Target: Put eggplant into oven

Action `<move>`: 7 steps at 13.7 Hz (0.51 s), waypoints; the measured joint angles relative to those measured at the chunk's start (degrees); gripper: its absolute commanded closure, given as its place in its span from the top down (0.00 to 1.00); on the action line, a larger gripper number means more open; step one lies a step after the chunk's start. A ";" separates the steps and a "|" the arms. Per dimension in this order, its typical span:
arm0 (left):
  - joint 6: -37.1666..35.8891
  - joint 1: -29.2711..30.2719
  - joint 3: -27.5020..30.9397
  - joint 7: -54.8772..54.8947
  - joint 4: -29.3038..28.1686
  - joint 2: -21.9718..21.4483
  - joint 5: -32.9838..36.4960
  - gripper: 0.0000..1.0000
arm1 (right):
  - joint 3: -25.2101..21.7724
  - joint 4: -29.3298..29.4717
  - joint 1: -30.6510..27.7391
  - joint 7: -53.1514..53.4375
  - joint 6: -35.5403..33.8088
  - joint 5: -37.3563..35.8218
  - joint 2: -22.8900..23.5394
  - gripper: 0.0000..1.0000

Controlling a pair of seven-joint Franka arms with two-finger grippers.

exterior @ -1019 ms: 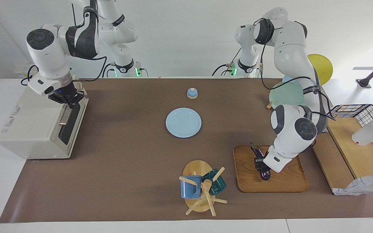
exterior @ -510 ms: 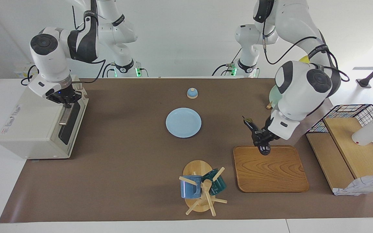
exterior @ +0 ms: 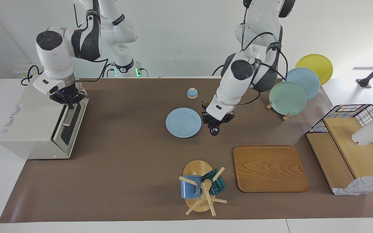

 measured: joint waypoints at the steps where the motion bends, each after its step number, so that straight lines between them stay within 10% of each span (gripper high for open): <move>1: 3.63 -1.77 0.01 -0.86 -3.65 -1.04 -0.05 0.00 | 0.26 -0.38 1.15 1.39 0.84 0.52 0.40 0.00; 7: 13.78 -8.47 0.11 -4.63 -9.81 0.07 -0.13 0.00 | 1.72 -4.06 4.78 4.48 9.81 4.52 5.12 0.00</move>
